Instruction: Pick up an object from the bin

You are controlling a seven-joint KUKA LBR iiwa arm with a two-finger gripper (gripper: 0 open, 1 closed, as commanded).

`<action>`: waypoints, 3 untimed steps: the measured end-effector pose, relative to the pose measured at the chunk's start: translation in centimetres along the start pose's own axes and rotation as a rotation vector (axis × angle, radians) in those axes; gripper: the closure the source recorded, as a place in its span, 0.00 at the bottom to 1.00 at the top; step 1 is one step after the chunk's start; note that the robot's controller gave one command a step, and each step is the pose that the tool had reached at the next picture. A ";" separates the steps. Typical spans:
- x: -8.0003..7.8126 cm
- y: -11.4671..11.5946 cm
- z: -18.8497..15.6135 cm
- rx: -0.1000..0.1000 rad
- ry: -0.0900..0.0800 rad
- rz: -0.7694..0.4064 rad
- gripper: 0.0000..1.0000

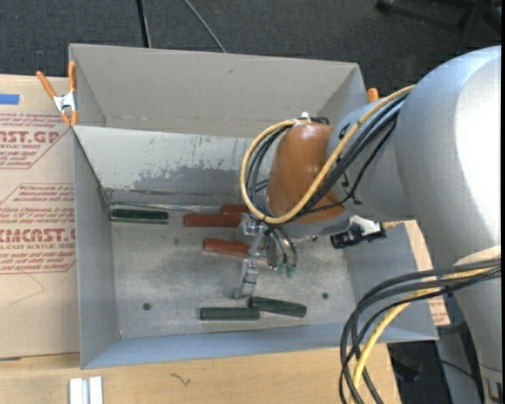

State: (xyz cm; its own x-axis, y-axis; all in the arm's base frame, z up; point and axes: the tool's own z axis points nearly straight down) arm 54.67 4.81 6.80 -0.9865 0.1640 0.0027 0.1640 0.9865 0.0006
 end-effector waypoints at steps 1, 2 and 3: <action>0.0 0.0 0.0 0.000 -0.003 0.000 0.00; -0.1 0.1 -0.1 -0.001 -0.004 0.000 1.00; -0.2 0.2 -9.6 -0.003 -0.011 -0.001 1.00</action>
Offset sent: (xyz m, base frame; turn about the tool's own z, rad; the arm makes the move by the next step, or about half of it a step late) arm 0.0000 0.0000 0.0000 0.0000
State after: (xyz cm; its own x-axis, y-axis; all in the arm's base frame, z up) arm 54.95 4.94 16.45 -0.9866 0.1627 -0.0083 0.1627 0.9867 0.0032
